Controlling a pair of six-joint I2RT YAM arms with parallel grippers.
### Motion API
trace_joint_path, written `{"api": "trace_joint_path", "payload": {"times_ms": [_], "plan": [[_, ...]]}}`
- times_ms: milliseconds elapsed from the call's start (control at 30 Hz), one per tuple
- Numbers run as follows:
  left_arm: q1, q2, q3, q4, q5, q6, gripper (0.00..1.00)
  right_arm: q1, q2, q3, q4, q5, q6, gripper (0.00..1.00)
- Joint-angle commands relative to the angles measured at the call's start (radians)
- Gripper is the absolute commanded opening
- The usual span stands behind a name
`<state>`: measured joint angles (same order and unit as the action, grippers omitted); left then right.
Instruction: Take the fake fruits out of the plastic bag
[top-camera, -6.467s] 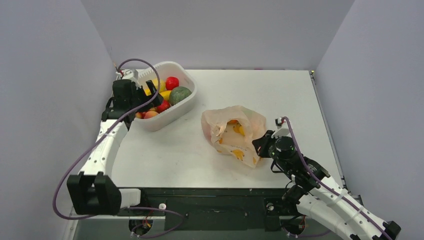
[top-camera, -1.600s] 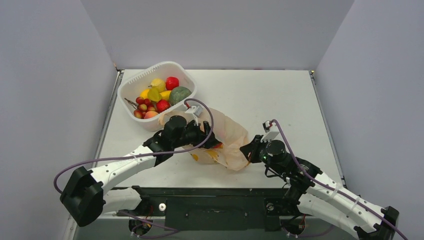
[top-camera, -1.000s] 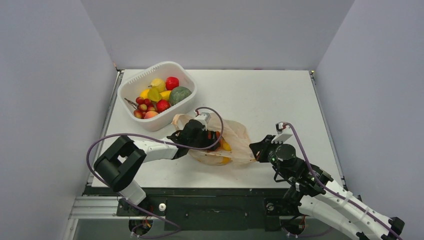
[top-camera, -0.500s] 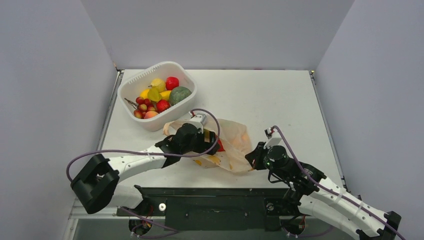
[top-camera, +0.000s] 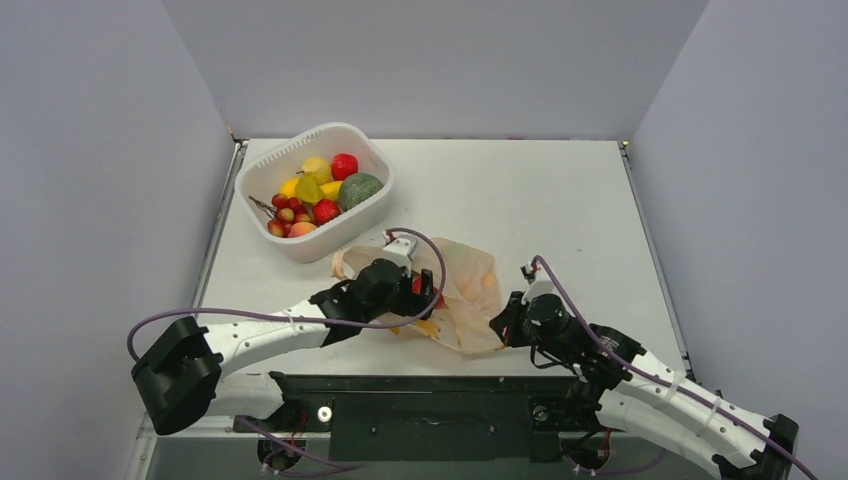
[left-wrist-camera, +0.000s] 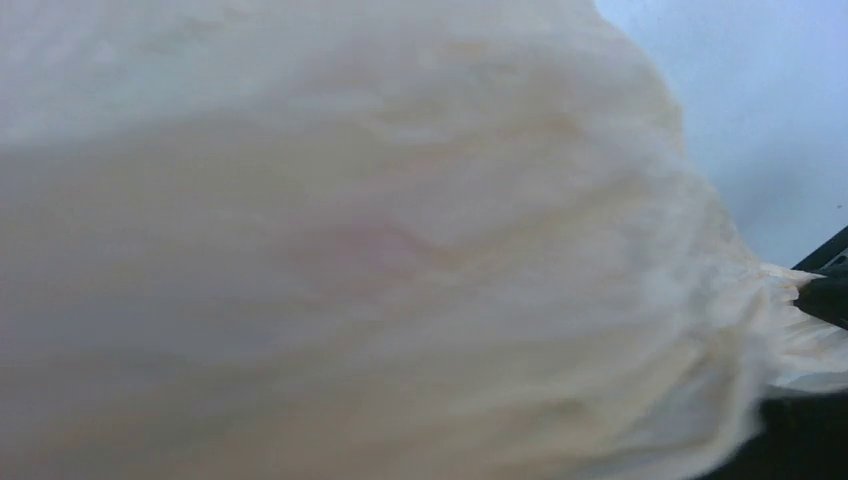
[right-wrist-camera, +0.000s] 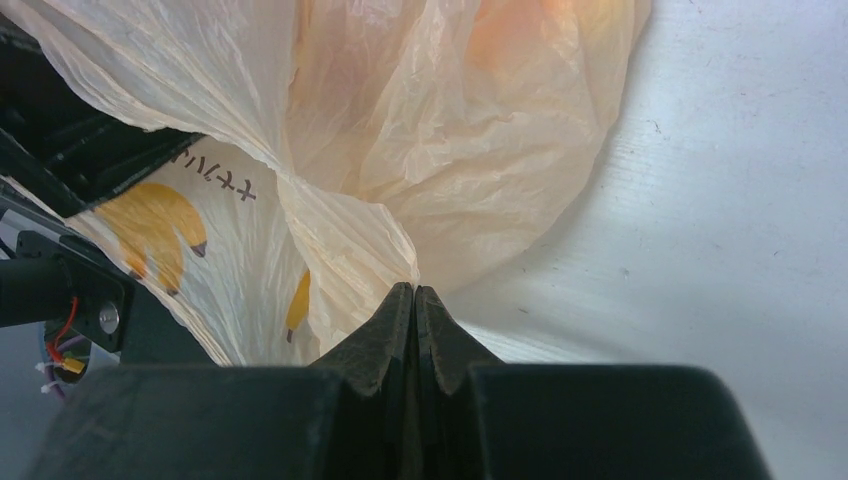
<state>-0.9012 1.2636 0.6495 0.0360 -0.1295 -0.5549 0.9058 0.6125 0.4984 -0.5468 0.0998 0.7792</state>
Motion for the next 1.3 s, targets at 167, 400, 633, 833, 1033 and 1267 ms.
{"api": "trace_joint_path", "payload": {"times_ms": [167, 400, 633, 833, 1033, 1267], "plan": [[-0.145, 0.013, 0.070, 0.024, -0.408, 0.105, 0.59, 0.008, -0.016, -0.009, 0.028, 0.012, 0.014, 0.00], [-0.130, 0.099, 0.115, 0.059, -0.419, 0.170, 0.70, 0.007, -0.034, -0.006, 0.019, 0.017, 0.012, 0.00], [-0.116, 0.193, 0.157, 0.123, -0.368, 0.230, 0.92, 0.008, -0.043, -0.001, 0.017, 0.023, 0.013, 0.00], [-0.098, 0.269, 0.179, 0.138, -0.335, 0.250, 0.96, 0.008, -0.045, 0.003, 0.015, 0.023, 0.014, 0.00], [-0.093, 0.346, 0.190, 0.130, -0.289, 0.237, 0.93, 0.007, -0.061, -0.002, 0.009, 0.027, 0.019, 0.00], [-0.097, 0.356, 0.234, 0.072, -0.271, 0.234, 0.53, 0.007, -0.059, 0.012, 0.008, 0.034, 0.017, 0.00]]}}
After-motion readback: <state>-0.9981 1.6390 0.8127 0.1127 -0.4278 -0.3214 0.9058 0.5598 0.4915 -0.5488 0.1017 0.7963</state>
